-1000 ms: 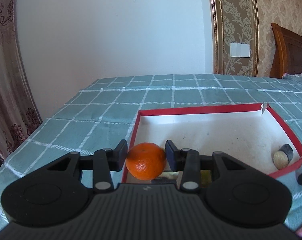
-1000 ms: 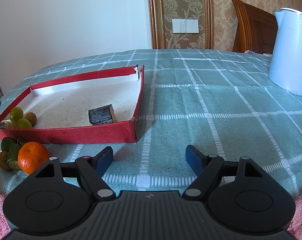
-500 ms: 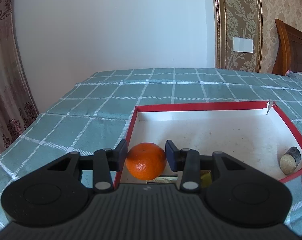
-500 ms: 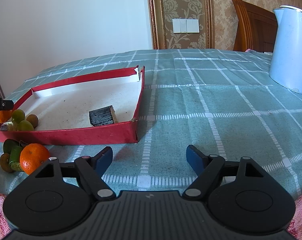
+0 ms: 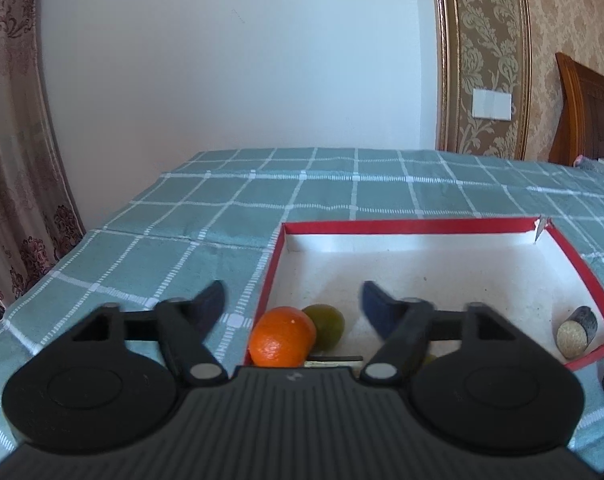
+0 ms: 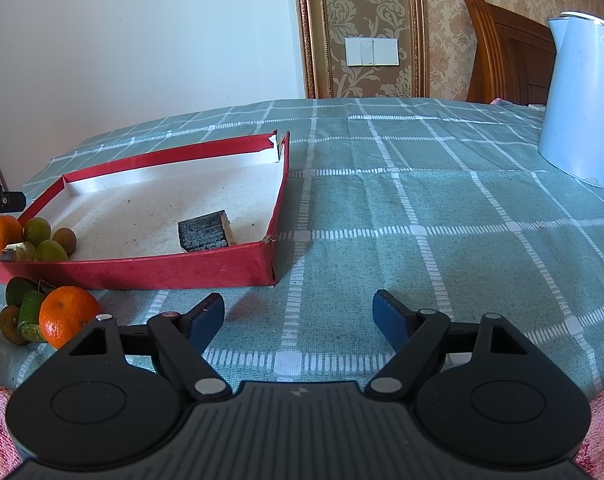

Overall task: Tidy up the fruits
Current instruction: 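Lift the left gripper away from the tray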

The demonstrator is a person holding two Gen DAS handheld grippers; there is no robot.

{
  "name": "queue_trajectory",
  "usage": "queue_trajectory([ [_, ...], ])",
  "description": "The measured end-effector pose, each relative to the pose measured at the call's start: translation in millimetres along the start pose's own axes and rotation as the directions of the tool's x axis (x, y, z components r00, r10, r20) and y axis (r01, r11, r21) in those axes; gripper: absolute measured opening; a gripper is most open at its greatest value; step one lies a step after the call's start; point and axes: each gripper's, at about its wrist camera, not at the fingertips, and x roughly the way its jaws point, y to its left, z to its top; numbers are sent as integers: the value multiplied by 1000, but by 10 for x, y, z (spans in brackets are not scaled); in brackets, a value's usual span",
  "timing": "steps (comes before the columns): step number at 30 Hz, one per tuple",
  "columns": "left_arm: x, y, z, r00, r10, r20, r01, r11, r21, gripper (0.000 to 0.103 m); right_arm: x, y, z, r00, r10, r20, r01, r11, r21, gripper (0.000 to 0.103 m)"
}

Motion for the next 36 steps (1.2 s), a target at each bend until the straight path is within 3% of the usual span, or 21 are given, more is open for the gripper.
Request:
queue_trajectory([
  [3, -124, 66, -28, 1000, 0, 26, 0, 1000, -5, 100, -2, 0, 0, 1000, 0, 0, 0, 1000, -1, 81],
  [5, -202, 129, -61, 999, 3, 37, -2, 1000, -9, 103, -2, 4, 0, 1000, -1, 0, 1, 1000, -2, 81],
  [17, -362, 528, -308, 1000, -9, 25, 11, 997, -82, 103, 19, 54, -9, 999, -34, -10, 34, 999, -43, 82],
  [23, -549, 609, -488, 992, -73, 104, 76, 997, -22, 103, 10, 42, -9, 999, -45, -9, 45, 998, -38, 84],
  [27, -627, 686, -637, 989, -99, 114, 99, 995, 6, 103, 4, 70, -16, 998, -67, -7, 67, 996, -52, 88],
  [31, -656, 784, -695, 988, -104, 112, 110, 993, -42, 103, 7, 62, -12, 997, -74, -11, 73, 996, -49, 90],
  [36, -661, 872, -654, 989, -78, 125, 98, 980, -171, 103, 34, 58, 0, 998, -56, -34, 54, 997, -57, 97],
])
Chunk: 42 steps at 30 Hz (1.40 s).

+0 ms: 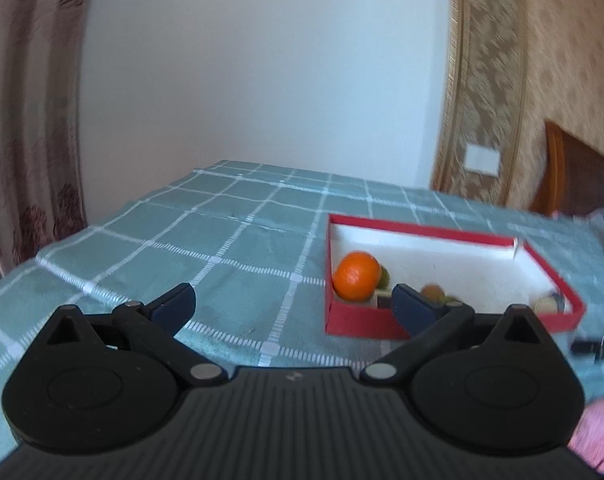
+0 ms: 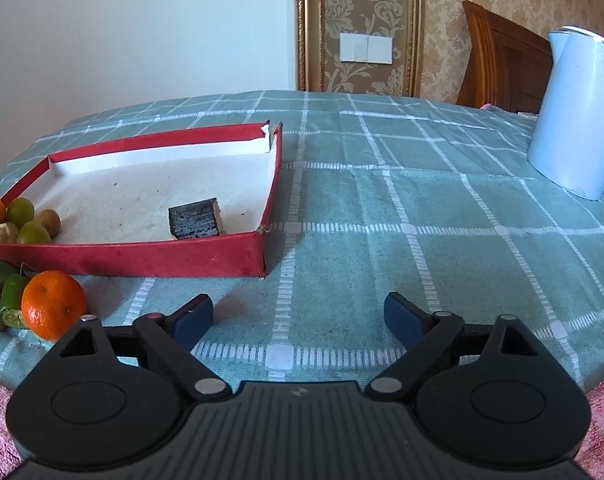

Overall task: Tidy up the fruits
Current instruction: 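Lift the left gripper away from the tray, then move the right gripper toward another tangerine beside the tray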

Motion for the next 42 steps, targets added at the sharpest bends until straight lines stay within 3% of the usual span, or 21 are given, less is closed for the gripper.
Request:
queue_trajectory([
  [4, 46, -41, 43, 999, 52, -8, -52, 998, -38, 103, 6, -1, 3, 1000, 9, -9, -9, 1000, -9, 98],
  [9, 237, -153, -16, 989, 119, -86, -117, 993, 25, 103, 0, -20, 15, 1000, 20, -21, -20, 1000, -3, 99],
  [13, 313, -152, -113, 986, 112, -126, -107, 993, 46, 103, -33, -3, 15, 999, 27, -36, -27, 1000, 1, 99],
  [17, 313, -112, -136, 987, 100, -129, -97, 995, 30, 103, -152, 31, -10, 993, 120, -3, -120, 992, 31, 99],
  [20, 364, -104, -155, 981, 87, -172, -83, 996, 31, 103, -261, 142, -25, 987, 155, 39, -155, 988, -11, 99],
  [32, 390, -72, -166, 975, 89, -204, -89, 996, 10, 103, -518, 580, -124, 979, 170, 111, -147, 970, -193, 99],
  [42, 404, -92, -169, 972, 108, -210, -105, 994, 26, 103, -470, 732, -146, 975, 204, 87, -182, 959, -218, 99],
])
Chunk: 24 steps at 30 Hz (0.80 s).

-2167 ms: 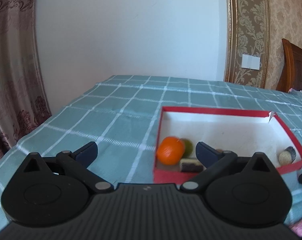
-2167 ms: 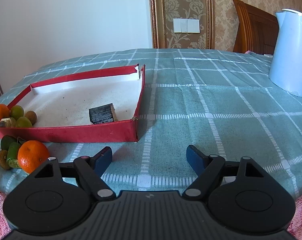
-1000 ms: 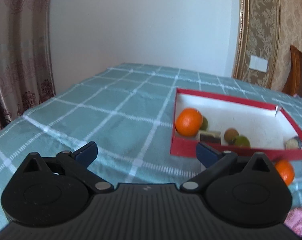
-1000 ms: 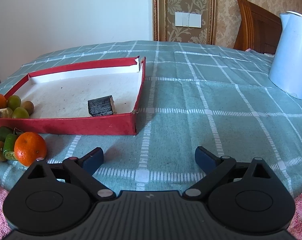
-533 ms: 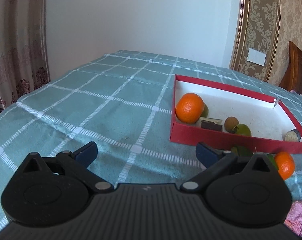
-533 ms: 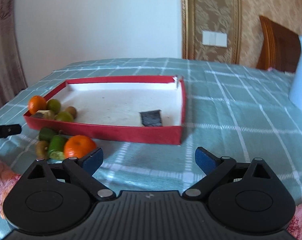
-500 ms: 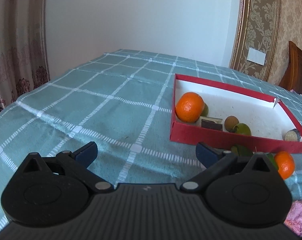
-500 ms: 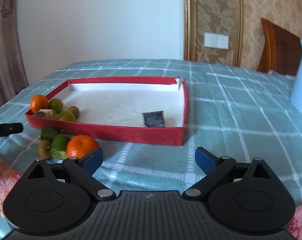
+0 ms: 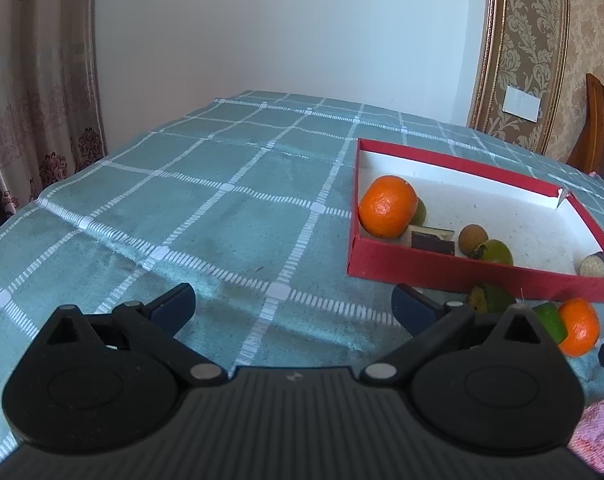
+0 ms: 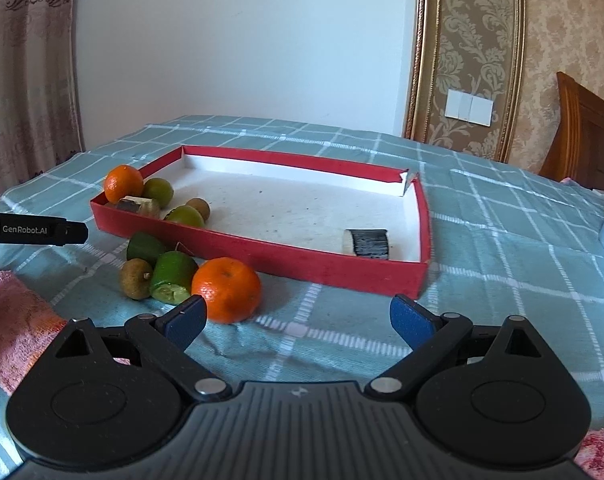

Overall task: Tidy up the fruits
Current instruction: 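Move the right gripper toward another tangerine beside the tray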

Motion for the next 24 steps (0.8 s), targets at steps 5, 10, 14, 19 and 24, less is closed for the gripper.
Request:
queue_trajectory([
  [5, 0, 0, 2, 1000, -2, -2, 2, 1000, -2, 103, 56, 18, 14, 1000, 8, -13, -8, 1000, 7, 99],
  [10, 10, 9, 1, 1000, -6, -9, 6, 1000, -9, 103, 75, -11, 23, 1000, 6, -17, -5, 999, 35, 99],
  [14, 32, 14, 6, 1000, -7, -17, 7, 1000, -9, 103, 99, -18, 36, 1000, -9, -25, 10, 999, 43, 99],
  [19, 40, 22, 7, 1000, -10, -22, 10, 1000, -13, 103, 116, 13, 51, 1000, -17, -23, 18, 1000, 20, 99],
  [24, 49, 31, 2, 1000, -14, -27, 13, 1000, -20, 103, 74, 76, 57, 1000, 15, -25, -15, 1000, 10, 99],
])
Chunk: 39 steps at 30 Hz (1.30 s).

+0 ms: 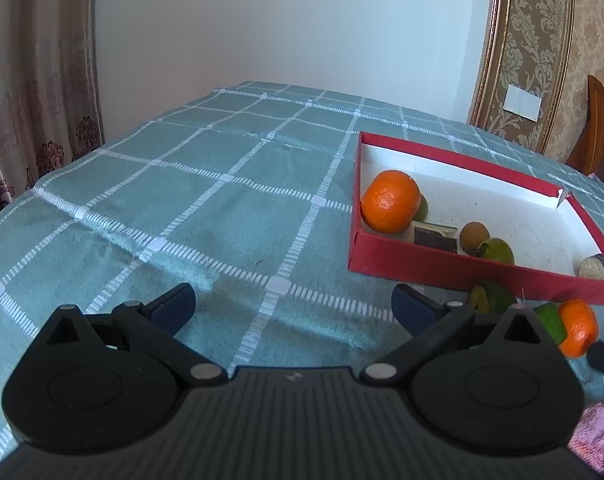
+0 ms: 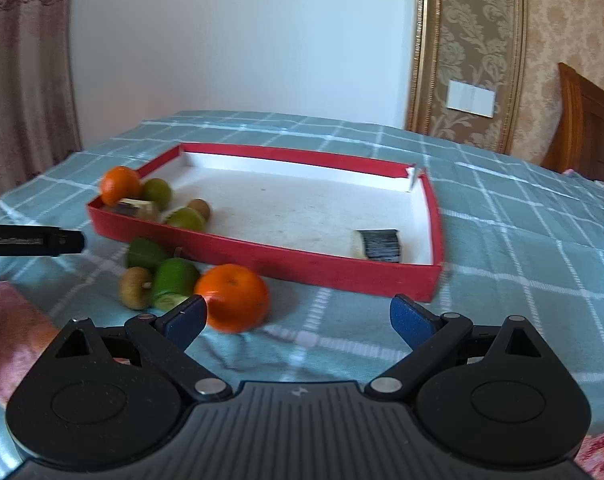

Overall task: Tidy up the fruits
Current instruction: 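Move the right gripper toward another tangerine beside the tray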

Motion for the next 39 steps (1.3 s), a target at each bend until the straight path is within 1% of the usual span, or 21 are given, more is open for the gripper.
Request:
queue_trajectory([
  [4, 11, 4, 2, 1000, -1, -5, 1, 1000, -1, 103, 94, 113, -10, 1000, -18, -21, 17, 999, -46, 99],
  [8, 22, 21, 5, 1000, -7, -9, 7, 1000, -13, 103, 242, 111, 9, 999, -28, -40, 27, 999, -43, 100],
  [12, 26, 46, 4, 1000, -16, -9, 16, 1000, -26, 103, 209, -45, 17, 999, -40, -23, 41, 999, 19, 102],
  [17, 24, 54, -1, 1000, -22, -9, 22, 999, -24, 103, 58, -177, 2, 997, -81, -10, 82, 995, 53, 102],
  [19, 22, 53, -3, 1000, -22, -10, 22, 999, -24, 103, 52, -185, -4, 998, -55, -25, 56, 997, 61, 102],
  [22, 25, 56, 0, 1000, -23, -9, 23, 999, -27, 103, 91, -186, 10, 999, 20, -38, -16, 995, 100, 102],
  [26, 29, 53, -5, 1000, -23, -12, 23, 999, -30, 103, 199, -189, 27, 997, 56, -59, -47, 988, 148, 102],
  [31, 26, 43, -7, 1000, -23, -13, 23, 999, -31, 103, 273, -166, 18, 997, 68, -48, -61, 988, 143, 101],
  [35, 25, 54, -5, 1000, -25, -12, 25, 999, -33, 103, 301, -92, 29, 997, 66, -49, -60, 992, 109, 92],
  [39, 32, 62, -4, 1000, -27, -13, 26, 999, -35, 103, 308, -67, 48, 998, 55, -42, -51, 995, 89, 90],
])
